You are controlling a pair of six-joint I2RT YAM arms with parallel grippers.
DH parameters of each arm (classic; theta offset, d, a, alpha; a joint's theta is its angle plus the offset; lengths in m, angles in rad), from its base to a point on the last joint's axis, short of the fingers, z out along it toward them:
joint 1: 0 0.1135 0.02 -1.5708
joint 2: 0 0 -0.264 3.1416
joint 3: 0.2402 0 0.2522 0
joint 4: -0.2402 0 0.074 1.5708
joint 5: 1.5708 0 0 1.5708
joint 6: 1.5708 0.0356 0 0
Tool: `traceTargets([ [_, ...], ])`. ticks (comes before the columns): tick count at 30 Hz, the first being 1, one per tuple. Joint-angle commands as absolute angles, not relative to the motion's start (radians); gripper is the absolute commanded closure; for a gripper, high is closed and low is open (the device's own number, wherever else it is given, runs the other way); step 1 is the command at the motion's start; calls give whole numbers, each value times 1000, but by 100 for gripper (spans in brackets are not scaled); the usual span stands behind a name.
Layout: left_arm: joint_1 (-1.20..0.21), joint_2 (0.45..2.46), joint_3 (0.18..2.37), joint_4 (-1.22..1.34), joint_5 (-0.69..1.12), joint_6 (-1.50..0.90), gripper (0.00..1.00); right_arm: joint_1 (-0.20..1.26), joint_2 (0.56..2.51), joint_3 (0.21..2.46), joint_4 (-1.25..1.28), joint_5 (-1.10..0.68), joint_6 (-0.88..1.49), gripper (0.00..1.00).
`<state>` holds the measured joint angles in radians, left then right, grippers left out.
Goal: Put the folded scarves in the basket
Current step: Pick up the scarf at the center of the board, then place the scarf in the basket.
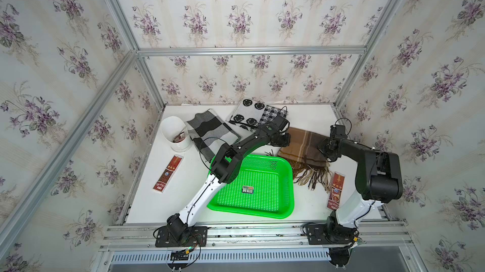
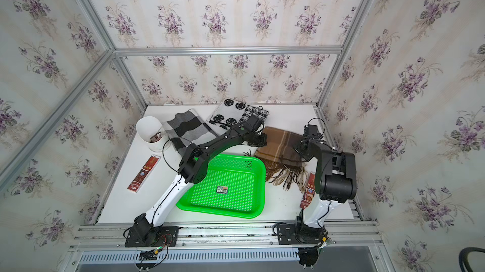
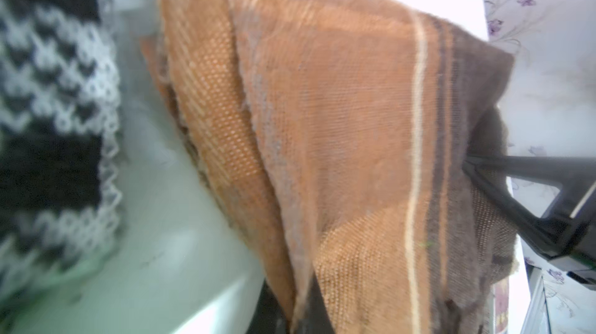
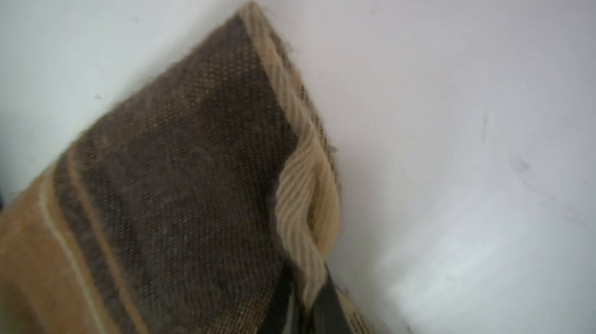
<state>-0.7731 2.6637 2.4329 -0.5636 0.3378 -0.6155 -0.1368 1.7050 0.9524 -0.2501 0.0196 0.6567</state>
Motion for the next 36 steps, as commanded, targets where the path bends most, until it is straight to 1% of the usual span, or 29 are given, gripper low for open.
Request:
traceTargets([
  [1,-788,2608,2441,-559,297,-567,100,-123,1655,962,-295,62,675,100],
  [7,-793,2543,2436,-569,282,-551,100,-100,1578,1001,-349,93,672,100],
  [12,-792,2503,2452,-592,262,-542,100,-95,1530,1040,-396,85,668,100],
  [16,-792,2462,2488,-652,241,-536,100,-83,1493,1104,-452,65,665,100],
  [23,-784,2320,2465,-780,171,-508,100,-16,1411,1219,-564,-3,663,100],
  [27,-764,2205,2359,-833,134,-493,100,41,1367,1238,-600,-68,702,100],
  [30,-749,2091,2233,-857,99,-479,100,118,1331,1245,-622,-76,746,100],
  [36,-712,1842,1962,-882,41,-485,100,338,1288,1284,-663,-18,849,100],
])
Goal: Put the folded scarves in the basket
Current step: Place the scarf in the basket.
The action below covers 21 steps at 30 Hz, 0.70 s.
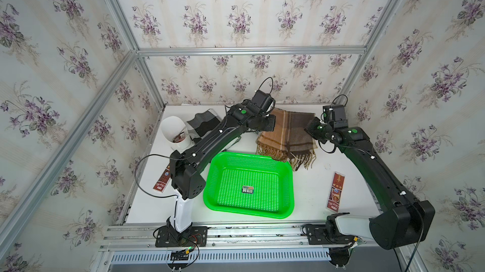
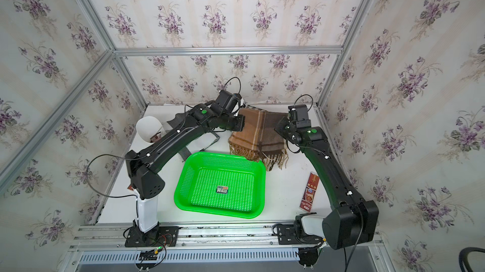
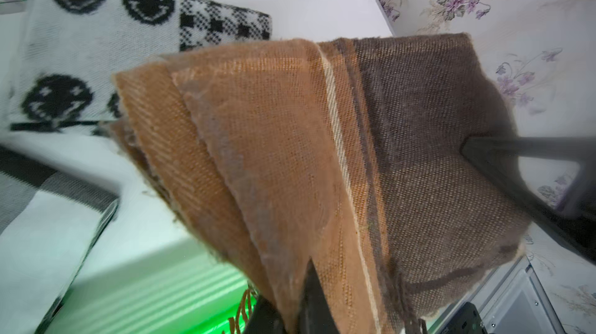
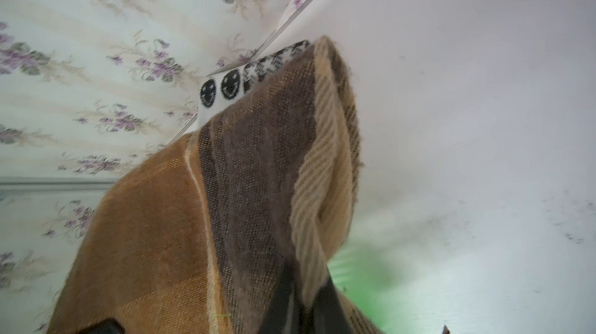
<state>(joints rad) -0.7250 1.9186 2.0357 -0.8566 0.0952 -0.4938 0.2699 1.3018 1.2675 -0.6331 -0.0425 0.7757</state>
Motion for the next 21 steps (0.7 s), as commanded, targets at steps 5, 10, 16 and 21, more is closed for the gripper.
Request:
traceTargets([
  [5,-692,1646,1735,-889,-3,-495,100,520,1286,1281,-652,24,941,100],
  [10,-673,1500,1530,-888,-44,-511,100,681,1313,1232,-591,38,1007,100],
  [16,-666,1378,1374,-890,-90,-538,100,769,1344,1188,-546,44,1033,100],
  [21,-666,1285,1219,-834,-80,-575,100,816,1330,1113,-524,50,1049,100],
])
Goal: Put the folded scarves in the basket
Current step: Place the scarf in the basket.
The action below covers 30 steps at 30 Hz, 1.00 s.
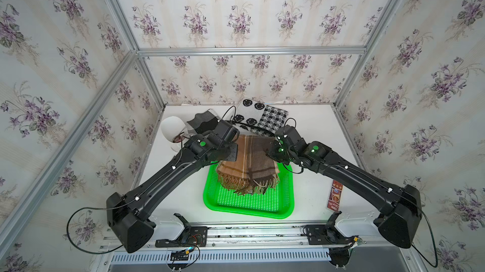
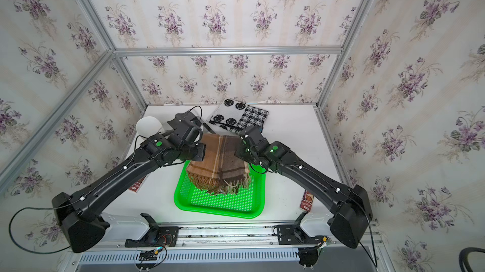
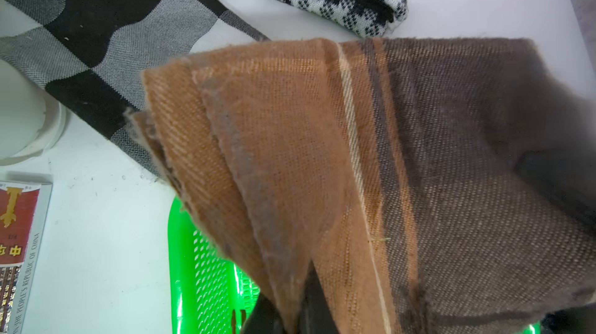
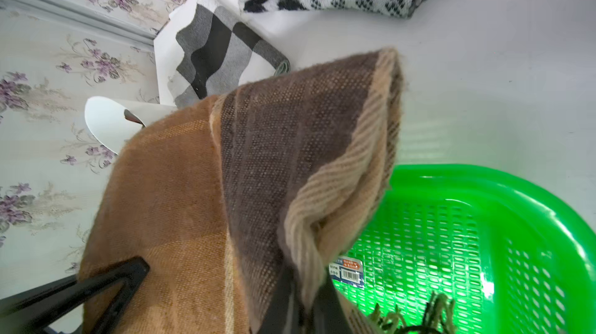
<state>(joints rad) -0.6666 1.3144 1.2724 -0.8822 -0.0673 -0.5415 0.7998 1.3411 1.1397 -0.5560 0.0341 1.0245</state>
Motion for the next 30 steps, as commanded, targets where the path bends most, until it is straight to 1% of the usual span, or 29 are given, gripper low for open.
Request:
traceTargets([
  [1,-666,1272,1192,-822,-73,-587,100,820,1326,1096,-518,44,1052,100],
  [4,-667,1230,1109,-802,-72,-622,100,835,1307,1042,-506,32,1061,100],
  [8,-668,1189,1030,-766,-27,-643,100,863,1271,993,-519,24,1069,100],
  [19,-690,1210,954,-769,-5,-667,100,880,1232,849,-502,-12,1093,100],
  [30,-721,1284,862,-716,-28,-706,100,880,1293,782,-470,22,1086,100],
])
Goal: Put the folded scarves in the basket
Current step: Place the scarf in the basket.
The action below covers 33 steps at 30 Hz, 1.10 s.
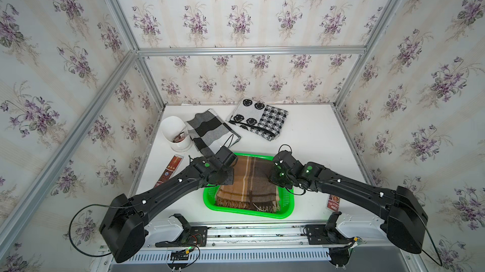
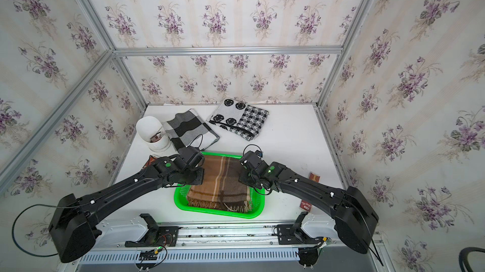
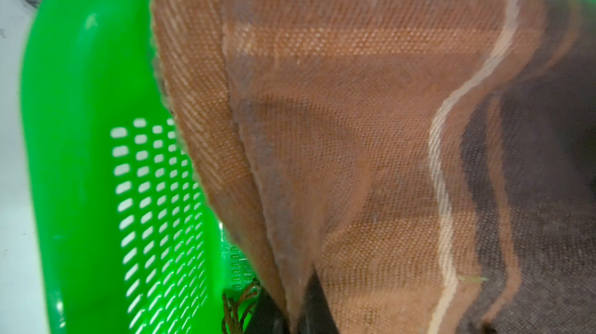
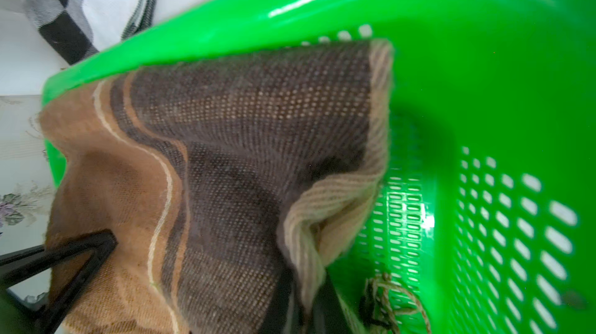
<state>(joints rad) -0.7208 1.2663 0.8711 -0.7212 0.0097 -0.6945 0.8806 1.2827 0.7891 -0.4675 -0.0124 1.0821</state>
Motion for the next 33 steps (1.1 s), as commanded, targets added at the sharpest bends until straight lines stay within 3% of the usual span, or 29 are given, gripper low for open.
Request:
traceTargets([
  [1,-722,1295,856,-707,-30,-704,100,880,1299,774,-466,26,1086,100],
  [18,-748,1520,832,-650,-190,-750,100,876,1431,732,-446,145,1087,100],
  [20,-767,1520,840,-662,-204,-763,99,869,1443,732,-454,156,1087,88],
  [23,-797,1523,855,-683,-206,-786,87,852,1450,732,-461,163,1077,58],
  [25,-820,1520,865,-718,-220,-818,74,844,1444,730,-474,172,1072,44],
  [33,-937,1497,931,-844,-287,-921,46,827,1384,746,-503,204,1023,44],
])
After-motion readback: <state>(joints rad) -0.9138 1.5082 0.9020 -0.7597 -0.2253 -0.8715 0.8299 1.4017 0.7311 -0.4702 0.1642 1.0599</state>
